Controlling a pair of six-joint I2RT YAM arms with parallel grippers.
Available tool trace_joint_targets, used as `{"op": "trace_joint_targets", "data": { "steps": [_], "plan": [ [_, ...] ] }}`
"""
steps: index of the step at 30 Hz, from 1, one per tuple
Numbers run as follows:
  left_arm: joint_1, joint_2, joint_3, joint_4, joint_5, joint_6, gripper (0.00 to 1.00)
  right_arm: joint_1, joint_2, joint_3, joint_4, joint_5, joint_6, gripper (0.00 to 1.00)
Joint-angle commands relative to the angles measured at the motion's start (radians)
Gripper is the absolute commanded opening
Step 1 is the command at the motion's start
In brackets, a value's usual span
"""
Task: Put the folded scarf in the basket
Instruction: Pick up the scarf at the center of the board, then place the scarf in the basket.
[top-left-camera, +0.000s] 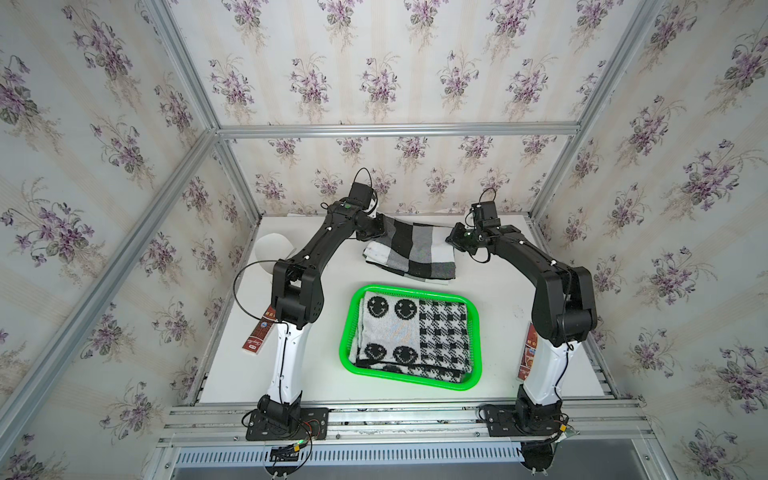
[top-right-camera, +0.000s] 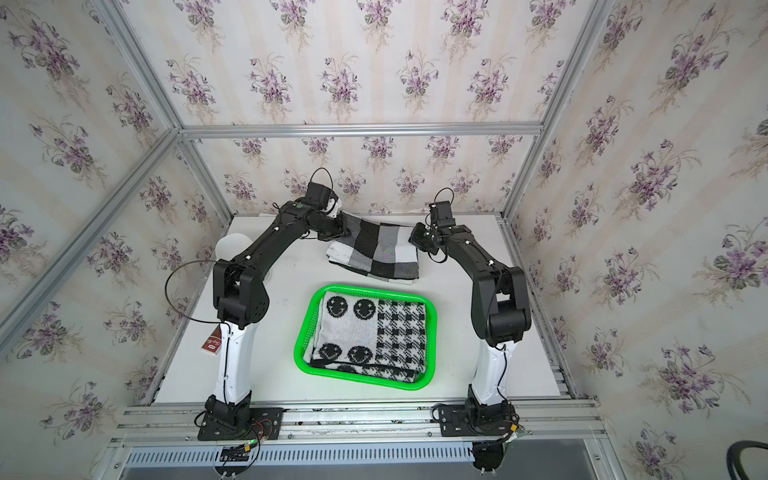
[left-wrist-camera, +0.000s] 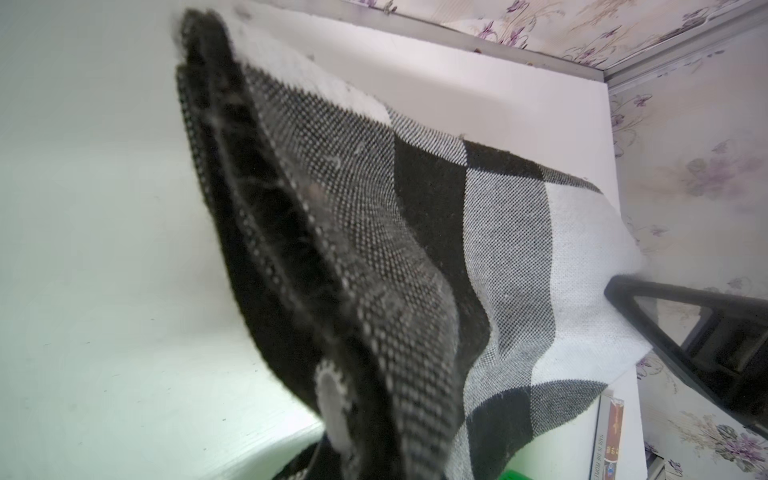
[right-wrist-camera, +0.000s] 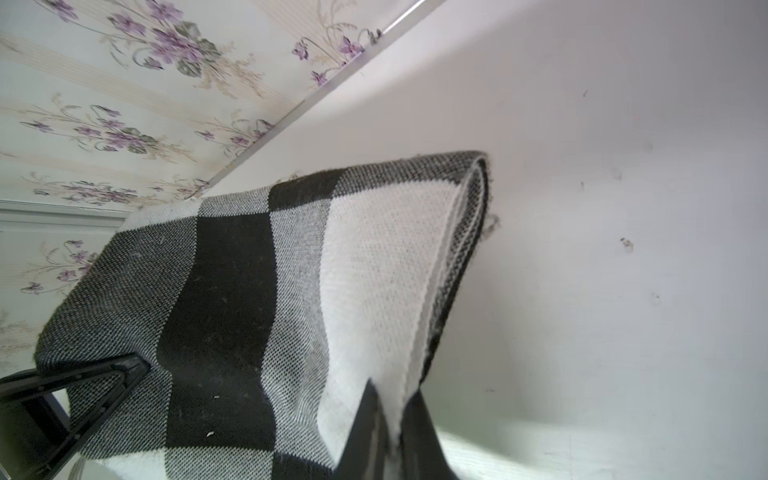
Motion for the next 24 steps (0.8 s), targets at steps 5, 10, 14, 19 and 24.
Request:
{"op": "trace_joint_targets", "data": {
  "steps": [5, 10, 14, 19, 24],
  "plan": [
    [-0.007, -0.113, 0.037, -0.139, -0.018, -0.022, 0.00, 0.025, -0.143, 0.036, -0.094, 0.027, 0.021, 0.00],
    [-0.021, -0.261, -0.064, -0.205, -0.018, -0.050, 0.00, 0.065, -0.291, 0.009, -0.181, 0.053, 0.027, 0.00],
    [-0.040, -0.435, -0.265, -0.184, -0.017, -0.075, 0.00, 0.117, -0.446, -0.096, -0.237, 0.087, 0.045, 0.00],
    [-0.090, -0.649, -0.515, -0.167, -0.018, -0.105, 0.00, 0.218, -0.686, -0.289, -0.284, 0.130, 0.125, 0.00],
    [-0.149, -0.812, -0.708, -0.183, -0.066, -0.139, 0.00, 0.336, -0.867, -0.446, -0.363, 0.200, 0.229, 0.00]
  ]
}}
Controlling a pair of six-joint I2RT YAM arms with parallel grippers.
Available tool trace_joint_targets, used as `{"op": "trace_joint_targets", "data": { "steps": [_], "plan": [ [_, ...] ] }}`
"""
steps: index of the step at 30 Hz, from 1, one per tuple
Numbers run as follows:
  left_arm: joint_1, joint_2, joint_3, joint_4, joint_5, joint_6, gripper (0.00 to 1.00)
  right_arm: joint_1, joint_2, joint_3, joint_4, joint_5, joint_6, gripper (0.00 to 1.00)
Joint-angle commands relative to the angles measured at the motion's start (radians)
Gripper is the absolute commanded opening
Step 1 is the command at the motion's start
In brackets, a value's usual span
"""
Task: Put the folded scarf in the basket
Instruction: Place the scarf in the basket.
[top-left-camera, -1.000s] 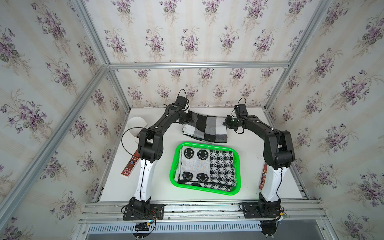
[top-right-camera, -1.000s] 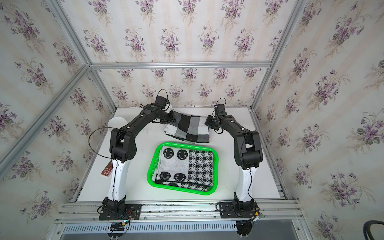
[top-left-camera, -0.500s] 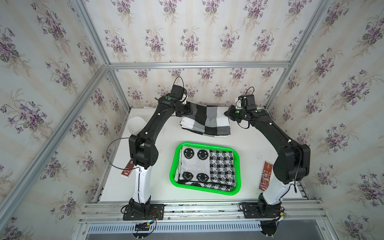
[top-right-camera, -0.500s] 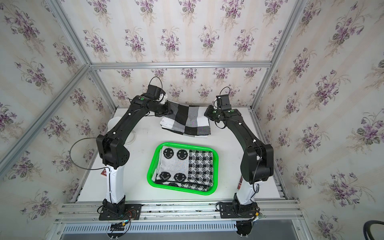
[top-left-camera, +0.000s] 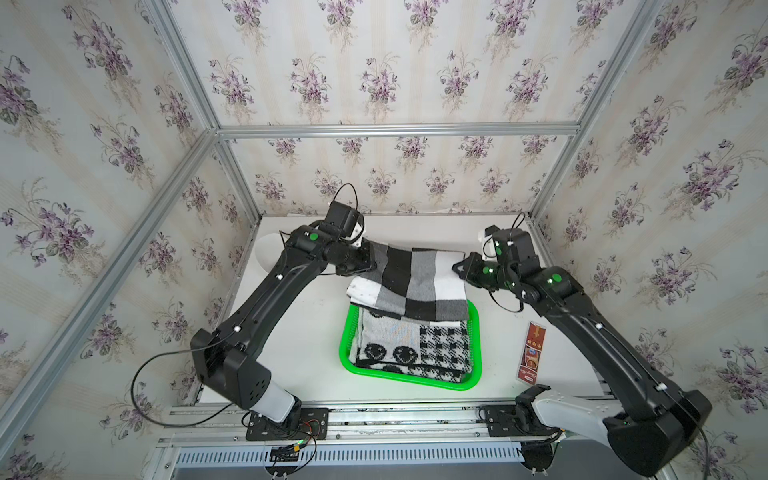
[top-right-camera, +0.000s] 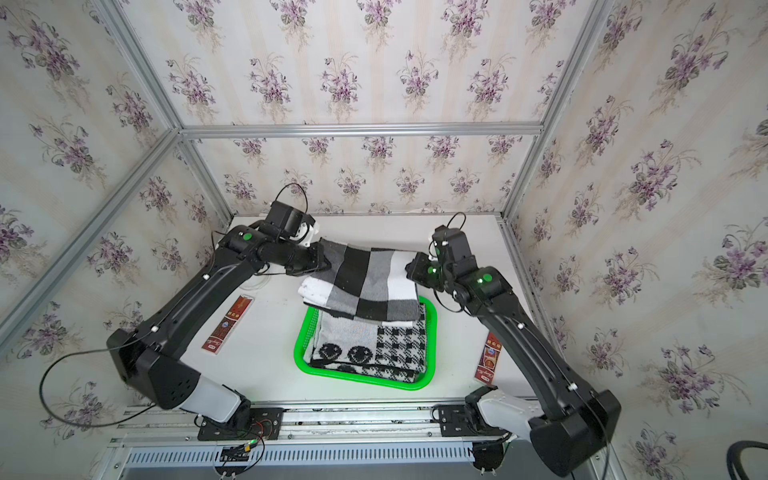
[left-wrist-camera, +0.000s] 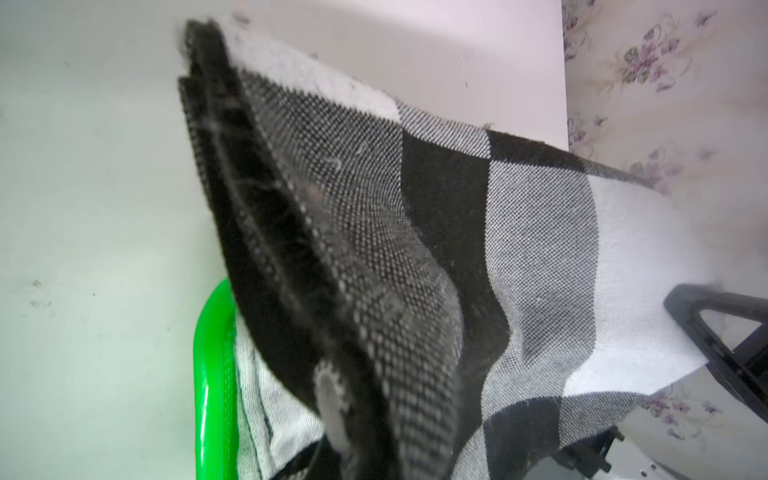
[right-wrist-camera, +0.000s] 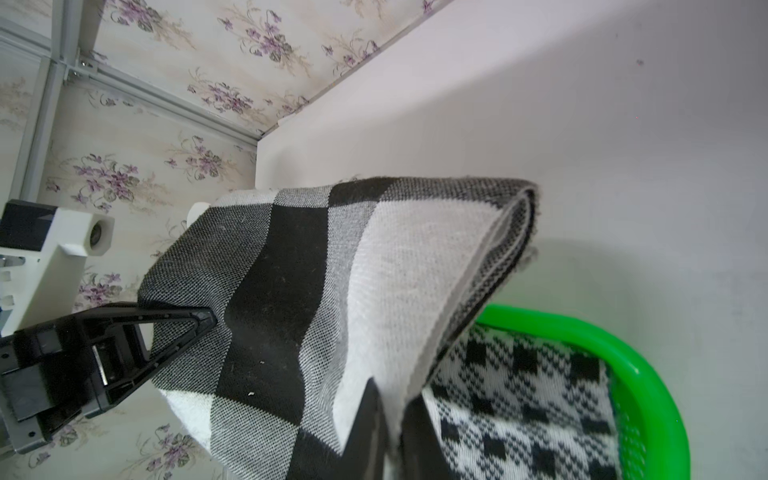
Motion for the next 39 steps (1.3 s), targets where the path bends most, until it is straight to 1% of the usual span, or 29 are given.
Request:
{"op": "trace_joint_targets", "data": {
  "steps": [1, 5, 9, 13, 18, 23, 27, 33, 39],
  "plan": [
    [-0.028, -0.071, -0.104, 0.002, -0.040, -0.048, 0.00, 0.074, -0.086, -0.085, -0.067, 0.077, 0.106, 0.00],
    [-0.070, -0.174, -0.260, 0.049, -0.053, -0.103, 0.00, 0.120, -0.161, -0.191, -0.080, 0.084, 0.159, 0.00],
    [-0.103, -0.192, -0.350, 0.105, -0.056, -0.141, 0.00, 0.146, -0.168, -0.244, -0.075, 0.105, 0.174, 0.00],
    [-0.150, -0.170, -0.362, 0.107, -0.100, -0.150, 0.00, 0.149, -0.160, -0.265, -0.091, 0.151, 0.164, 0.00],
    [-0.171, -0.160, -0.395, 0.126, -0.128, -0.162, 0.00, 0.148, -0.154, -0.274, -0.099, 0.192, 0.149, 0.00],
    [-0.182, -0.185, -0.359, 0.088, -0.180, -0.161, 0.00, 0.148, -0.135, -0.195, -0.134, 0.226, 0.132, 0.00],
    [-0.182, -0.186, -0.348, 0.073, -0.183, -0.155, 0.00, 0.148, -0.128, -0.168, -0.155, 0.245, 0.120, 0.00],
    [-0.185, -0.167, -0.420, 0.121, -0.167, -0.172, 0.00, 0.148, -0.135, -0.270, -0.111, 0.224, 0.138, 0.00],
    [-0.190, -0.129, -0.464, 0.156, -0.188, -0.162, 0.00, 0.147, -0.114, -0.356, -0.070, 0.264, 0.136, 0.00]
  ]
}}
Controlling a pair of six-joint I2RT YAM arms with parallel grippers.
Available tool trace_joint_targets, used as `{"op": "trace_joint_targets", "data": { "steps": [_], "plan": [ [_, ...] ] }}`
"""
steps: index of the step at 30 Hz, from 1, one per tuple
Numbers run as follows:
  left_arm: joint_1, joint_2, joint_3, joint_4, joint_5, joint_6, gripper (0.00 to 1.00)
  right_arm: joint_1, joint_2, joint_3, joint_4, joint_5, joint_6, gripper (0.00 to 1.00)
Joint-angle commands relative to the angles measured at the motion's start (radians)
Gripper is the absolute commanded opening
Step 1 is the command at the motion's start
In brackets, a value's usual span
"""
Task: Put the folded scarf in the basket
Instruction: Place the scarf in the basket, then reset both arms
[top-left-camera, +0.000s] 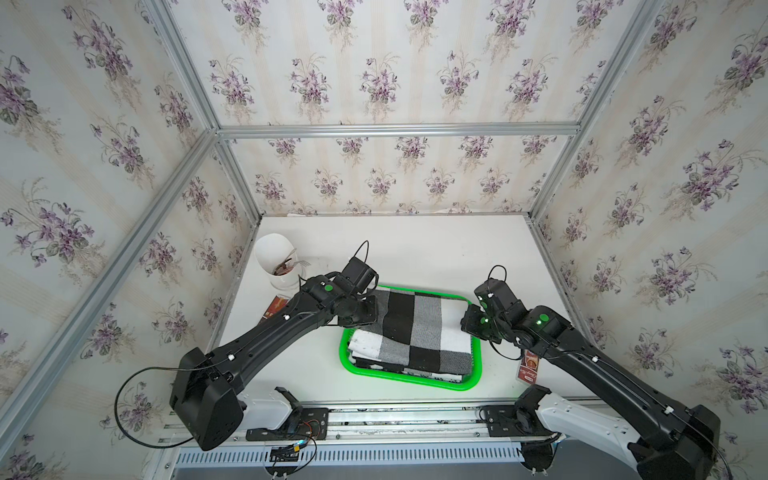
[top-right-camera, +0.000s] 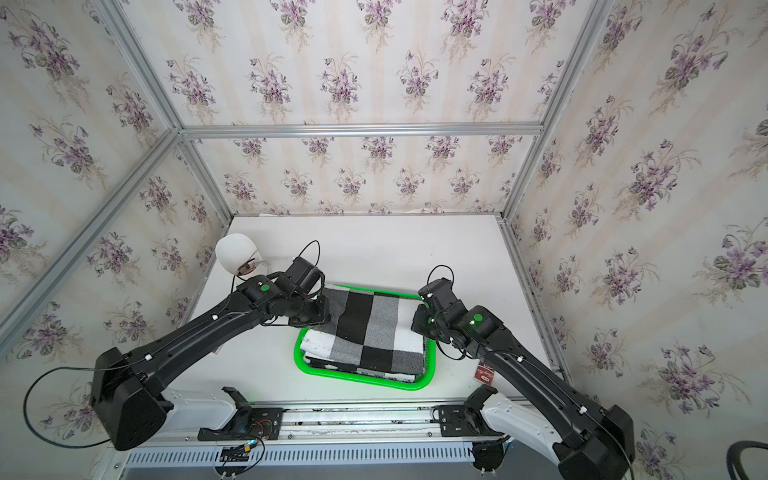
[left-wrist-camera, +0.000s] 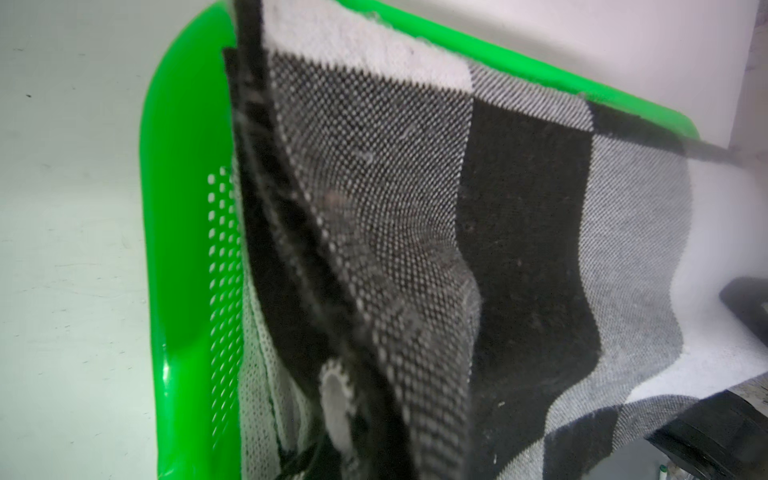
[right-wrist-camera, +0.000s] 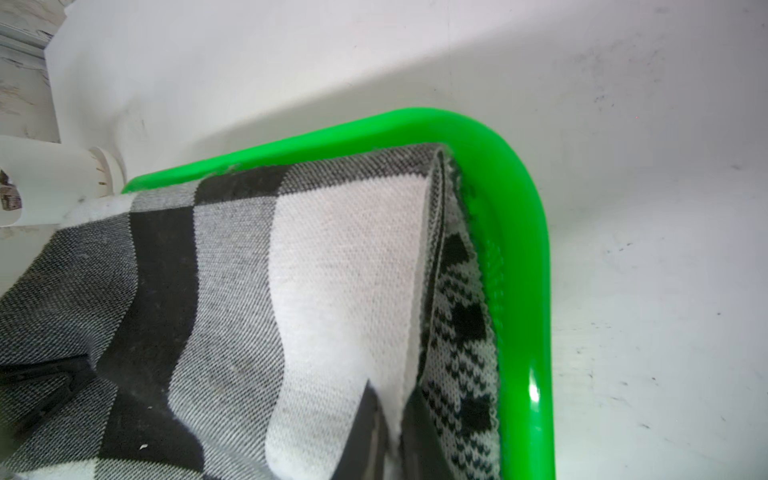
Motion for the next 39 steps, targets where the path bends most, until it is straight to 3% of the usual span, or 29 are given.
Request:
{"op": "trace_joint_targets", "data": {
  "steps": [1, 12, 14, 16, 18, 24, 28, 32, 35, 36, 38, 39],
  "plan": [
    [-0.002, 0.022, -0.024, 0.021, -0.053, 0.006, 0.00, -0.001, 0.017, -0.033, 0.029, 0.070, -0.005, 0.00],
    [-0.024, 0.090, -0.100, 0.070, -0.158, -0.003, 0.02, -0.001, 0.099, -0.112, 0.116, 0.077, 0.006, 0.00],
    [-0.028, 0.095, -0.096, 0.065, -0.172, -0.003, 0.06, -0.001, 0.099, -0.120, 0.114, 0.083, 0.012, 0.00],
    [-0.037, 0.091, -0.077, 0.038, -0.201, -0.006, 0.22, -0.001, 0.098, -0.116, 0.098, 0.093, 0.018, 0.01],
    [-0.058, 0.072, -0.043, -0.009, -0.259, -0.014, 0.52, 0.000, 0.075, -0.103, 0.087, 0.095, 0.013, 0.28],
    [-0.077, -0.073, 0.087, -0.119, -0.338, -0.018, 0.99, 0.001, -0.010, 0.058, -0.027, 0.168, -0.005, 0.99],
    [-0.073, -0.141, 0.213, -0.212, -0.470, -0.011, 0.99, -0.001, -0.002, 0.230, -0.063, 0.258, -0.063, 1.00],
    [-0.071, -0.212, 0.264, -0.218, -0.738, 0.128, 0.99, -0.001, 0.027, 0.336, 0.039, 0.456, -0.214, 1.00],
    [-0.071, -0.255, 0.201, -0.125, -0.923, 0.267, 0.99, -0.001, -0.017, 0.278, 0.196, 0.701, -0.256, 1.00],
    [-0.071, -0.259, 0.169, -0.113, -1.061, 0.241, 0.99, -0.005, -0.040, 0.231, 0.300, 0.750, -0.313, 1.00],
    [-0.031, -0.260, 0.137, -0.120, -1.179, 0.190, 0.99, -0.028, -0.085, 0.108, 0.534, 0.763, -0.496, 1.00],
    [-0.002, -0.268, 0.089, -0.065, -1.183, 0.235, 0.99, -0.053, -0.103, 0.024, 0.692, 0.734, -0.592, 1.00]
  ]
}}
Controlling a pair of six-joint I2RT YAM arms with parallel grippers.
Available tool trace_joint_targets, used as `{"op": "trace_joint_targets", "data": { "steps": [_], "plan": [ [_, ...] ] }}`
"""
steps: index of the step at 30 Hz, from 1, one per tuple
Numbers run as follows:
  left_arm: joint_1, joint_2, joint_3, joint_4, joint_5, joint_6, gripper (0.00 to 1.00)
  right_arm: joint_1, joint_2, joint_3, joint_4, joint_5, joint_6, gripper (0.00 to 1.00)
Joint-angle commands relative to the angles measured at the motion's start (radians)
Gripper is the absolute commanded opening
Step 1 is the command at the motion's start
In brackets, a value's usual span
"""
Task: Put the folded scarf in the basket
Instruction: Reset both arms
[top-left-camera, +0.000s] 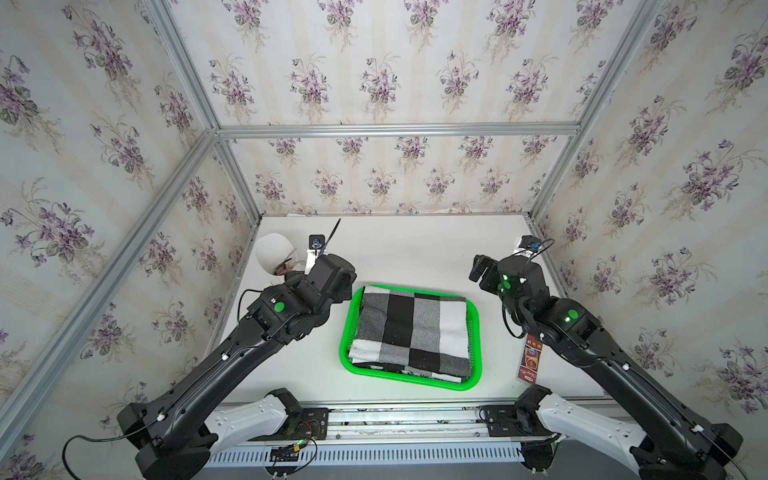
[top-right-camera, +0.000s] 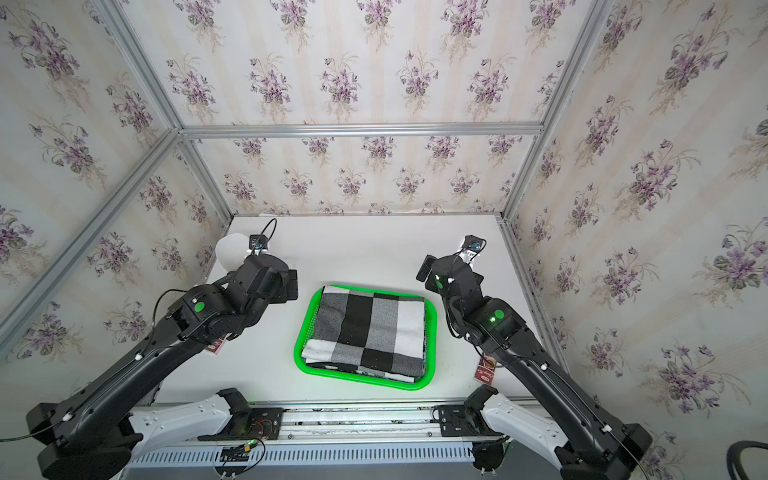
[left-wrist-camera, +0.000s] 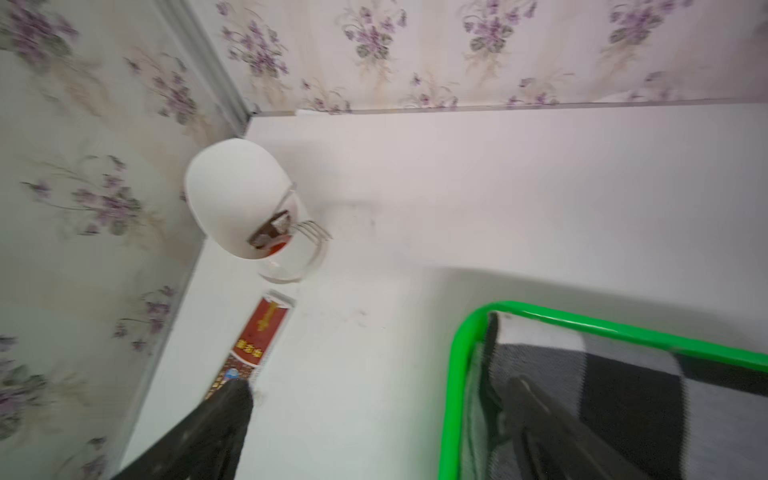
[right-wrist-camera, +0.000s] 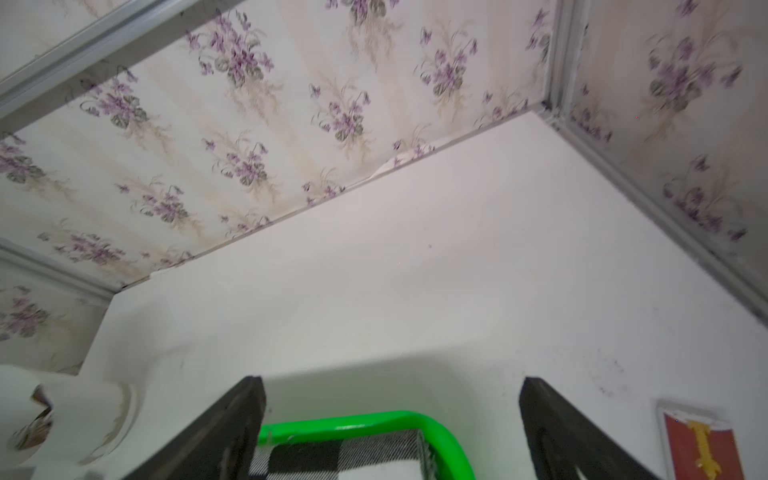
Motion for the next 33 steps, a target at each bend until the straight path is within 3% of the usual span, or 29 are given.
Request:
{"op": "trace_joint_targets", "data": {
  "steps": [1, 3, 6, 9, 12, 15, 17, 24, 26, 28, 30, 32, 33],
  "plan": [
    [0.075, -0.027, -0.129, 0.195, -0.241, 0.154, 0.99, -0.063, -0.039, -0.188, 0.476, 0.078, -0.317, 1.00],
    [0.168, -0.077, -0.324, 0.486, -0.111, 0.347, 0.99, -0.198, -0.009, -0.305, 0.602, -0.027, -0.344, 1.00],
    [0.343, -0.096, -0.531, 0.692, 0.065, 0.307, 0.99, -0.339, 0.106, -0.456, 0.750, -0.131, -0.368, 1.00],
    [0.432, -0.001, -0.682, 0.939, 0.088, 0.359, 0.99, -0.427, 0.232, -0.546, 0.886, -0.228, -0.361, 1.00],
    [0.462, 0.148, -0.767, 1.230, 0.101, 0.506, 0.99, -0.435, 0.305, -0.610, 1.072, -0.220, -0.419, 1.00],
    [0.497, 0.228, -0.774, 1.400, 0.237, 0.591, 0.99, -0.446, 0.359, -0.709, 1.357, -0.219, -0.451, 1.00],
    [0.529, 0.243, -0.805, 1.532, 0.343, 0.619, 0.99, -0.464, 0.407, -0.734, 1.451, -0.240, -0.470, 1.00],
    [0.624, 0.419, -0.907, 1.885, 0.456, 0.604, 0.99, -0.531, 0.457, -0.811, 1.683, -0.360, -0.543, 1.00],
    [0.630, 0.391, -0.854, 1.732, 0.468, 0.579, 0.99, -0.570, 0.560, -0.867, 1.894, -0.365, -0.504, 1.00],
    [0.651, 0.411, -0.827, 1.713, 0.488, 0.575, 0.99, -0.595, 0.658, -0.883, 2.053, -0.386, -0.495, 1.00],
    [0.661, 0.404, -0.829, 1.704, 0.508, 0.566, 0.99, -0.598, 0.585, -0.833, 1.841, -0.413, -0.480, 1.00],
    [0.661, 0.402, -0.824, 1.691, 0.508, 0.564, 0.99, -0.603, 0.644, -0.822, 1.923, -0.457, -0.509, 1.00],
    [0.662, 0.404, -0.826, 1.697, 0.508, 0.567, 0.99, -0.603, 0.611, -0.794, 1.820, -0.465, -0.502, 1.00]
  ]
}}
